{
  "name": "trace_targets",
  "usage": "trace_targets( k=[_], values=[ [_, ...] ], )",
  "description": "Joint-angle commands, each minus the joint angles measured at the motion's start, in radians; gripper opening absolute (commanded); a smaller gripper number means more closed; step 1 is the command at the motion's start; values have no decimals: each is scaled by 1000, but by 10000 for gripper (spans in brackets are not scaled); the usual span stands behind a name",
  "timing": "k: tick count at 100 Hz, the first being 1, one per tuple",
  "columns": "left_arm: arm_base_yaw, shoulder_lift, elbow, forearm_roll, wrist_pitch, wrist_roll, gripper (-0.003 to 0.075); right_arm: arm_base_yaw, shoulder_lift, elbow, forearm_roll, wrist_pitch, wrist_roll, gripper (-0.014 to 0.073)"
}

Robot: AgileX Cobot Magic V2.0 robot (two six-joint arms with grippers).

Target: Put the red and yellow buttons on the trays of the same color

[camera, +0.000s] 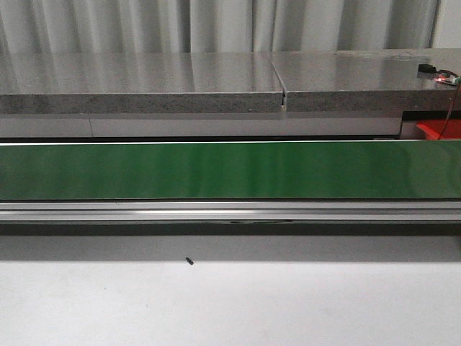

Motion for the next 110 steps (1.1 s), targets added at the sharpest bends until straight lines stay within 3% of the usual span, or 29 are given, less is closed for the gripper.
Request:
trace_targets(
  k=[1, 70, 84, 103, 110],
  values=[
    [-8, -39, -4, -5, -87, -1, -20, 2, -10, -26, 16, -65, -8, -109],
    [-8, 81, 5, -25, -187, 29, 5, 2, -10, -26, 16, -65, -8, -109],
    [-8, 81, 5, -29, -183, 29, 160, 2, -10, -26, 16, -65, -8, -109],
    [-15, 81, 5, -31, -175, 34, 483, 2, -10, -26, 16, -65, -8, -109],
    [-21, 81, 5, -31, -173, 36, 562, 2, -10, -26, 16, -65, -8, -109]
  ],
)
